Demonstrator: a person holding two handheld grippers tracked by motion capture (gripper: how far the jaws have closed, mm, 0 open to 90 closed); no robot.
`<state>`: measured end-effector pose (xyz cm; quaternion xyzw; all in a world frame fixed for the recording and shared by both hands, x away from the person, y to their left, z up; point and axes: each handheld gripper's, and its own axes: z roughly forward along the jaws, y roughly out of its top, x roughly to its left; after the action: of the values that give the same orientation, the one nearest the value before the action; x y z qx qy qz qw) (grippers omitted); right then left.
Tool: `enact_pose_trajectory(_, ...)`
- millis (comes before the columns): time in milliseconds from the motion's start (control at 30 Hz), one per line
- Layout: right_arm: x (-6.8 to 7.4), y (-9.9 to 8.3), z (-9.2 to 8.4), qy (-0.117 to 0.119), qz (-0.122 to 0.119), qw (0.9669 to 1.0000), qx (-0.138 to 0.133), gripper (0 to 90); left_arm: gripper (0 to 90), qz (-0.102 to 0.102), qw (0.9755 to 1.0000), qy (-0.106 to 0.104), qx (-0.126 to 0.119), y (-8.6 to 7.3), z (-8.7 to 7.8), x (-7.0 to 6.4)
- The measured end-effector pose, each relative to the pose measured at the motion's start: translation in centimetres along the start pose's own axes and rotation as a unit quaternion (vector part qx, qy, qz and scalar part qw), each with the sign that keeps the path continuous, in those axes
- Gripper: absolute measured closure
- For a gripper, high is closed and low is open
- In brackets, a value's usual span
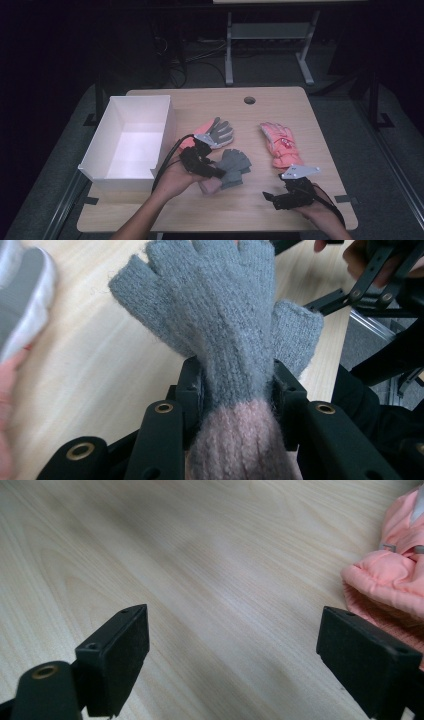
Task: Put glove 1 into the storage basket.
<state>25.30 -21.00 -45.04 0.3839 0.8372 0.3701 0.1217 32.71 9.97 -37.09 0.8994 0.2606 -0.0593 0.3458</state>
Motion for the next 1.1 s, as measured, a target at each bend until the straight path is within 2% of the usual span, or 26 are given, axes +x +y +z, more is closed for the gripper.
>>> enact_pose_trajectory(300,0.1,0.0,0.1,0.001,0.001,1.0,0.003,13.4,64.7,-0.001,0.9997,0.022,-0.009,0.9,-3.3,0.5)
enact_pose_trajectory(633,0.1,0.0,0.2,-0.002,0.001,1.0,0.005,13.4,64.7,-0.015,0.9985,0.046,-0.024,1.0,-7.2,1.8)
enact_pose_trajectory(900,0.1,-0.1,0.3,0.0,-0.001,1.0,0.009,13.4,64.6,-0.034,0.9964,0.066,-0.041,0.7,-10.3,3.2)
enact_pose_trajectory(1100,0.2,-0.1,0.3,0.002,-0.005,1.0,0.007,13.4,64.5,-0.049,0.9935,0.088,-0.054,0.2,-12.7,4.2)
